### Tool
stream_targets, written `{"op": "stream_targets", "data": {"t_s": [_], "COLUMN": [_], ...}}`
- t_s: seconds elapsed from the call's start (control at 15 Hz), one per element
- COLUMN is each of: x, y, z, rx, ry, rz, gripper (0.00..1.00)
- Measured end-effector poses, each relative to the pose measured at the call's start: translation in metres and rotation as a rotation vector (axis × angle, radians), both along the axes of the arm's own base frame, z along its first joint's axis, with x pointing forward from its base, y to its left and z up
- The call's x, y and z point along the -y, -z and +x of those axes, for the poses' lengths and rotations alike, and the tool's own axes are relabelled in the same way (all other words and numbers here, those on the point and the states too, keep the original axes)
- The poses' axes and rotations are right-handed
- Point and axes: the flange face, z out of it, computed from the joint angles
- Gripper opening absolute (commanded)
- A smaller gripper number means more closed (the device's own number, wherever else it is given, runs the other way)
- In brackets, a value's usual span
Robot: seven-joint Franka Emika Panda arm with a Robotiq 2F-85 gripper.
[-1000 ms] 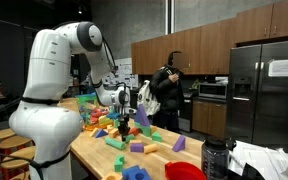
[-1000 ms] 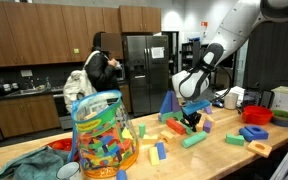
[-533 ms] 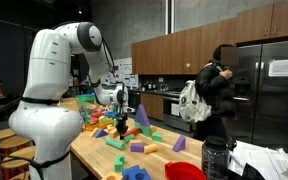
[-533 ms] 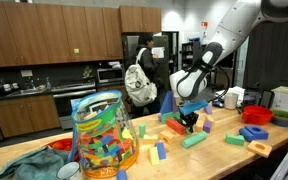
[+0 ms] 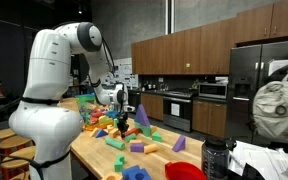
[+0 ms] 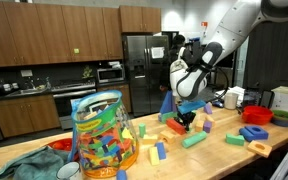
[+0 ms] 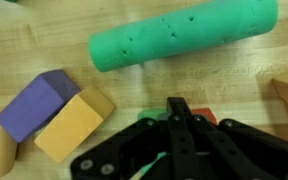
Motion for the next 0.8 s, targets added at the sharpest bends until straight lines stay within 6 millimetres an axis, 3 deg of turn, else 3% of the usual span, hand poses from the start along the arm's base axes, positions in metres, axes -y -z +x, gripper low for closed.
{"op": "stream_targets", "data": {"t_s": [0.8], "x": [0.012], "y": [-0.001], "z": [-0.001], "rx": [-0.016], "ry": [0.030], "rz": [-0.011], "gripper": [0.00]}}
